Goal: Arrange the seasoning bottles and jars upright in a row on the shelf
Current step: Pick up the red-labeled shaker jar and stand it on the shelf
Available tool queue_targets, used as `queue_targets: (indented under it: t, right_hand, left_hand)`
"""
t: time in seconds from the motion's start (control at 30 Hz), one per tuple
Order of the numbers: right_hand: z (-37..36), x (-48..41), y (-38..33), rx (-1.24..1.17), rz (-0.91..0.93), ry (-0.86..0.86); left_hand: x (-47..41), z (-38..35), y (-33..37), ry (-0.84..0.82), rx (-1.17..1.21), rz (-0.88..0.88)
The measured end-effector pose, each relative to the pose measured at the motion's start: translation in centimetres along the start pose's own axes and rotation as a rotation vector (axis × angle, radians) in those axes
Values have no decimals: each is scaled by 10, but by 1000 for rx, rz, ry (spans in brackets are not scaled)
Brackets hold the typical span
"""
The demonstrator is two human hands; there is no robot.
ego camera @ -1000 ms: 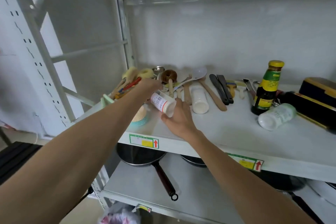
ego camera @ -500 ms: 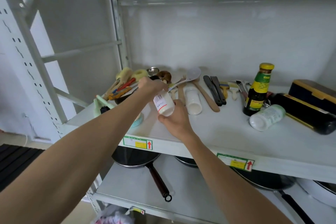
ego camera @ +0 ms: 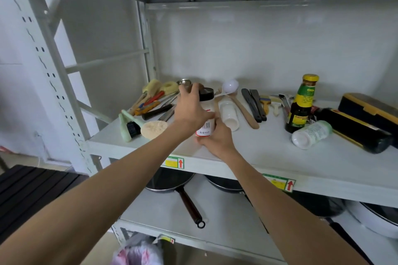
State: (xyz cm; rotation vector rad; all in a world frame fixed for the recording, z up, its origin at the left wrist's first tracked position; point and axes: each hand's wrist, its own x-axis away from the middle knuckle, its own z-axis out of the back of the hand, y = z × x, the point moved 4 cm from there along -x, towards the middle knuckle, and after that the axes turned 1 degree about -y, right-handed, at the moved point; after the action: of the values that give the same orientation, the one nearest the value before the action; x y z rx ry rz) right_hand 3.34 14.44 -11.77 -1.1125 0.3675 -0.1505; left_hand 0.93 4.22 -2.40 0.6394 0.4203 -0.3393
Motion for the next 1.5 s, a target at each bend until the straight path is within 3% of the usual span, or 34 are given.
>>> queue_targets:
  t: [0.27, 0.43, 0.57, 0.8, 1.2, 1.5]
  right_hand:
    - [-1, -6, 1, -4, 54, -3]
    - [0, -9, 7, 0, 80, 44]
    - [1, -10, 9, -91, 66, 35]
    - [-3, -13, 9, -113, 48, -15]
    - [-5, -10, 5, 5, 116, -27]
    - [-2, -4, 0, -134, 88, -142]
  left_hand:
    - [2, 5, 5, -15, -176, -95]
    - [-12, 28, 11, -162, -192, -232]
    - [-18, 41, 3, -276, -162, -239]
    - [-14, 47, -12, -203, -242, -389]
    - [-12, 42, 3, -196, -317, -385]
    - [-17, 46, -6, -245, -196, -283]
